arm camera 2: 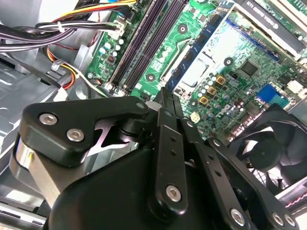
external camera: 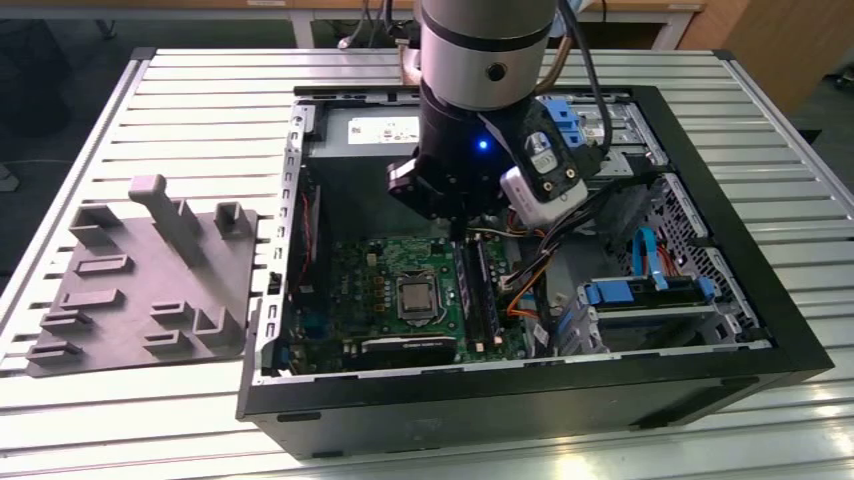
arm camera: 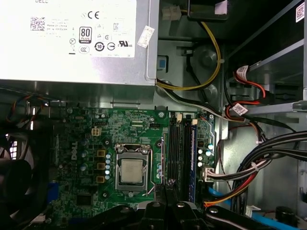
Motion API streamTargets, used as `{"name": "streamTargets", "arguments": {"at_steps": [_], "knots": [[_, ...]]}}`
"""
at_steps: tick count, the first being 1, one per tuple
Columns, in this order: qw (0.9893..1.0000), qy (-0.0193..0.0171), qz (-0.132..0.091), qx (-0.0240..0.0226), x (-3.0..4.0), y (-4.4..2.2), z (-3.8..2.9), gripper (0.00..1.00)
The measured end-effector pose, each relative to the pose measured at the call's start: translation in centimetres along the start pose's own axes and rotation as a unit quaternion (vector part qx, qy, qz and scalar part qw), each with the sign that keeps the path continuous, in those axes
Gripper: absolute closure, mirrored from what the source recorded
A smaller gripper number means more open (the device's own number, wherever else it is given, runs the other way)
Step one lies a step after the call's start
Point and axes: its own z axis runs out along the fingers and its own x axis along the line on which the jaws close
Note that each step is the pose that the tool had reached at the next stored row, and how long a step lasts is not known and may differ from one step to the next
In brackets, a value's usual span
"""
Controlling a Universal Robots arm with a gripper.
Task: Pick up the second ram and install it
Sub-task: 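Insert the second ram into the second slot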
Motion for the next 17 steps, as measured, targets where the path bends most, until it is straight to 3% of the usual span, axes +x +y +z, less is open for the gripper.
{"name": "streamTargets", "arguments": {"at_steps": [17], "knots": [[1.0000,0.0000,0.000,0.0001,-0.29,-0.04,0.87,0.88]]}}
